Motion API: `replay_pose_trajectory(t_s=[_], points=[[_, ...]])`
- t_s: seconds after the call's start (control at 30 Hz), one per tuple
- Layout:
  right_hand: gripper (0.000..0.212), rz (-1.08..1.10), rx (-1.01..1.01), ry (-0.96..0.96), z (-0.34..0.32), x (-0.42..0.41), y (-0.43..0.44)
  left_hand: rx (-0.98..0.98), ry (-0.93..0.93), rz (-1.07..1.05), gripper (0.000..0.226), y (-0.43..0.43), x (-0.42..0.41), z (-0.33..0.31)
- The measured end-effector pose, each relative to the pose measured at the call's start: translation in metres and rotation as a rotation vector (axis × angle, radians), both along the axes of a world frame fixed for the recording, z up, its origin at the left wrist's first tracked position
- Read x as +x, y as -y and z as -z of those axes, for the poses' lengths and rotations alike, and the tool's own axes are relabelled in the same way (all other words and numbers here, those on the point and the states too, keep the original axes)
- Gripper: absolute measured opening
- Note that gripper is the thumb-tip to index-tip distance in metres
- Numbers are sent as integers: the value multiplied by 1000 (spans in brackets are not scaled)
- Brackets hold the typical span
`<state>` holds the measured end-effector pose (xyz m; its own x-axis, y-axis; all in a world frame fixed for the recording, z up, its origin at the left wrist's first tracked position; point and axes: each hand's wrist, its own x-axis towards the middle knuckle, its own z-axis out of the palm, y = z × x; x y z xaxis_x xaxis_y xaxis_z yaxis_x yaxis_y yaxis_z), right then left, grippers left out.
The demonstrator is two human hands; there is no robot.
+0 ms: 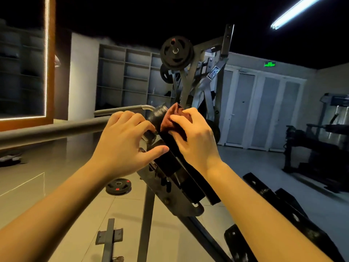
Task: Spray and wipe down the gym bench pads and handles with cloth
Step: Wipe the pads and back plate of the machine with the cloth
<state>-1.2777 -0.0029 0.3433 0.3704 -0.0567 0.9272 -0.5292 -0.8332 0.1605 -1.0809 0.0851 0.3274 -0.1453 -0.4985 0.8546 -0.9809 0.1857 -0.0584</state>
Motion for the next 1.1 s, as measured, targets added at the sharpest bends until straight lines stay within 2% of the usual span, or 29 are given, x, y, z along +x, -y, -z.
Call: replay_pose_trajectory(t_s=[0.13, 0.27, 0.37, 0.53, 0.6, 0.67, 0.8, 0.93, 1.0, 1.1], points=[[37, 94, 63, 18, 88, -67, 10, -56, 7, -1, 73, 2, -1, 3], [47, 227, 236, -13, 151, -127, 12, -71, -41, -2, 74, 4, -7, 4], [43, 223, 207, -11, 130, -111, 8, -66, -55, -15, 73, 3, -10, 4], [29, 79, 46, 3, 26, -20, -3, -48, -50, -7, 71, 0, -7, 3], [28, 57, 10, -15, 5, -4, -3, -24, -25, 3, 71, -2, -4, 0], [29, 32, 35, -10, 14, -13, 0, 2, -7, -6, 70, -3, -2, -2], [35, 124, 96, -13, 99, -79, 6, -21, -3, -2, 68, -1, -1, 1], [45, 237, 328, -12, 170, -142, 7, -62, -36, -11, 68, 3, -6, 3], [44, 255, 373, -1, 173, -147, 7, -67, -56, -21, 67, 4, -10, 4], [36, 187, 298, 55, 134, -113, 5, -60, -69, -30, 66, 4, -11, 5]])
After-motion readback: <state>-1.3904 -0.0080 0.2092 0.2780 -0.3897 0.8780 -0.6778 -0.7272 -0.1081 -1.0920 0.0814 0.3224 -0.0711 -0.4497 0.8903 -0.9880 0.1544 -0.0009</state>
